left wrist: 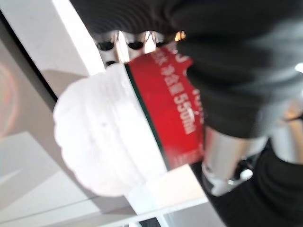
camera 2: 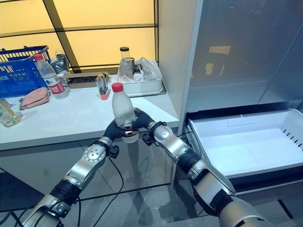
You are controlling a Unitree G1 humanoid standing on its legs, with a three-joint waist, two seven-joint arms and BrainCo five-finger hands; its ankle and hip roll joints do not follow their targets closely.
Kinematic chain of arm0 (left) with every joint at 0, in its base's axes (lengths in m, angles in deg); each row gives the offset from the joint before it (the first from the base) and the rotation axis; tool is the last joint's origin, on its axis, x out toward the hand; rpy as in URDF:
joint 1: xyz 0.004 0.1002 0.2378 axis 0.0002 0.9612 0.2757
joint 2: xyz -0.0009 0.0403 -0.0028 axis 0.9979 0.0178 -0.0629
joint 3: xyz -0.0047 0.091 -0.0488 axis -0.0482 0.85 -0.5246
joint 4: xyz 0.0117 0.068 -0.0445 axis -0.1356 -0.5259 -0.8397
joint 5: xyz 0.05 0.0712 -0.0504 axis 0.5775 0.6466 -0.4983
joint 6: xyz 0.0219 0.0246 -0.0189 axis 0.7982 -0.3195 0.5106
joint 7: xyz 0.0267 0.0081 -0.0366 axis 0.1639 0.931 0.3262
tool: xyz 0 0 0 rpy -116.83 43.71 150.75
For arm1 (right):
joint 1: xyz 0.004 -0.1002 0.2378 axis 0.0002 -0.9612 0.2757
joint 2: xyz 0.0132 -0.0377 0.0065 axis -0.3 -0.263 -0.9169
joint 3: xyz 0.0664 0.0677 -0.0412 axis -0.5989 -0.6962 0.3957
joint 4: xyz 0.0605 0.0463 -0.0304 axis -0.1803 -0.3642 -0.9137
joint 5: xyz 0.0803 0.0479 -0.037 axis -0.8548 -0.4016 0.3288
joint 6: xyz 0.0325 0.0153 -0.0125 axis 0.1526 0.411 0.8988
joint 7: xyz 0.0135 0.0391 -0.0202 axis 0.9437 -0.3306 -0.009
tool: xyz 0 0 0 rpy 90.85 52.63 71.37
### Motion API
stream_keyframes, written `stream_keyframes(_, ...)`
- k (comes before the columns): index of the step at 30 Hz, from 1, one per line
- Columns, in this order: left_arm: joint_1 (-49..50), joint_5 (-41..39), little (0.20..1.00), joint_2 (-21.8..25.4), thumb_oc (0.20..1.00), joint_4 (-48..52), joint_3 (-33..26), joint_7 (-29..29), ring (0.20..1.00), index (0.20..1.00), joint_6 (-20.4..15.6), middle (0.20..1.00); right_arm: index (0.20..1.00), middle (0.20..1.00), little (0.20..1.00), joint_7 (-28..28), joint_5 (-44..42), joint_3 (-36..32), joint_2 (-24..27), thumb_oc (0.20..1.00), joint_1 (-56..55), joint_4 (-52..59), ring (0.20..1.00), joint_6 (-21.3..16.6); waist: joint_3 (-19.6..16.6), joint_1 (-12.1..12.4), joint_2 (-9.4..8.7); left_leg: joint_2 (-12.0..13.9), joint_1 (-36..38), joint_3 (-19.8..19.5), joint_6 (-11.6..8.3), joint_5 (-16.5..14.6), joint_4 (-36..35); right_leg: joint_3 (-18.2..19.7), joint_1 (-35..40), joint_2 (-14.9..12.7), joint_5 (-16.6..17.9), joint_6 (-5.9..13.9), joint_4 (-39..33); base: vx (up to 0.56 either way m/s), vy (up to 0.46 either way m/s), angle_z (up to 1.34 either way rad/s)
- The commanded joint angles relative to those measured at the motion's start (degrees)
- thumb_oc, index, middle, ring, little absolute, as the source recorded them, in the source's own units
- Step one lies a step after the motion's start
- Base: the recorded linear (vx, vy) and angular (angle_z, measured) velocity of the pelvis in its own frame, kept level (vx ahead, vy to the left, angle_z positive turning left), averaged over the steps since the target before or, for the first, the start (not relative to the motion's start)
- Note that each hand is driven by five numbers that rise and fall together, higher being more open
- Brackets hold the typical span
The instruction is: Take the drinks into the refrigerator
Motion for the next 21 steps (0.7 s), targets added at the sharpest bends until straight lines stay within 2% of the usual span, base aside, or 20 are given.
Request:
stream_keyframes(1, -9.03, 5.40, 0.200, -4.46, 0.200, 3.35, 6.46, 1.40, 0.200, 0.200, -7.27, 0.200, 0.200, 0.200, 0.200, -3.71, -0.68, -4.58, -4.64, 0.200, 11.93, -2.66, 0.200, -3.08, -1.11, 1.40, -1.31, -3.40, -2.04, -0.05, 5.21, -2.32, 0.95, 1.81, 4.11, -1.57, -9.12, 3.03, 5.94, 0.00, 0.000, 0.00)
stream_keyframes(11, -7.88, 5.09, 0.200, -4.61, 0.200, 2.82, 5.78, 1.00, 0.200, 0.200, -7.63, 0.200, 0.200, 0.200, 0.200, -4.72, -2.96, -6.50, -2.88, 0.200, 9.24, -1.74, 0.200, -3.83, -0.85, 1.09, -1.28, -3.40, -1.92, 0.02, 5.24, -2.30, 0.88, 1.93, 4.02, -1.52, -8.95, 3.06, 5.88, 0.00, 0.000, 0.00)
stream_keyframes(12, -7.70, 4.83, 0.385, -4.64, 0.385, 2.63, 5.71, 0.92, 0.385, 0.385, -7.68, 0.385, 0.200, 0.200, 0.200, -4.79, -3.37, -6.68, -2.66, 0.200, 8.93, -1.56, 0.200, -3.89, -0.86, 1.03, -1.18, -3.25, -1.42, 0.03, 5.24, -2.89, 0.74, 1.88, 4.48, -1.40, -9.52, 3.13, 5.83, 0.00, 0.000, 0.00)
stream_keyframes(13, -7.70, 4.83, 0.460, -4.65, 0.460, 2.62, 5.72, 0.92, 0.460, 0.460, -7.69, 0.460, 0.200, 0.200, 0.200, -4.79, -3.38, -6.68, -2.65, 0.200, 8.91, -1.54, 0.200, -3.88, -0.84, 1.04, -1.17, -3.25, -1.39, 0.04, 5.24, -2.90, 0.74, 1.89, 4.51, -1.40, -9.53, 3.13, 5.83, 0.00, 0.000, 0.00)
stream_keyframes(14, -7.72, 4.23, 1.000, -4.95, 1.000, 2.52, 5.74, 0.76, 1.000, 1.000, -7.62, 1.000, 0.200, 0.200, 0.200, -5.01, -3.81, -7.05, -2.10, 0.200, 8.47, -1.11, 0.200, -4.01, -0.91, 0.94, -1.21, -3.25, -1.45, 0.04, 5.24, -2.87, 0.71, 1.90, 4.43, -1.37, -9.49, 3.11, 5.82, -0.04, -0.005, 0.00)
stream_keyframes(18, -6.74, 2.00, 1.000, -5.82, 1.000, 2.41, 4.80, 0.29, 1.000, 1.000, -7.88, 1.000, 0.200, 0.200, 0.200, -5.47, -4.42, -7.92, -0.66, 0.200, 7.28, 1.44, 0.200, -4.49, -0.77, 0.71, -1.24, -3.24, -1.53, 0.12, 5.22, -2.77, 0.69, 1.90, 4.29, -1.30, -9.43, 3.06, 5.81, -0.03, -0.003, 0.00)
stream_keyframes(21, -3.05, -2.04, 1.000, -6.75, 1.000, 2.71, 2.77, -0.04, 1.000, 1.000, -8.22, 1.000, 0.200, 0.200, 0.200, -6.25, -5.00, -10.17, 2.55, 0.200, 4.50, 6.13, 0.200, -5.49, -0.35, 0.51, -1.50, -3.29, -2.07, 0.16, 5.21, -2.12, 0.77, 1.96, 3.73, -1.43, -8.71, 2.98, 5.70, -0.02, -0.003, 0.00)
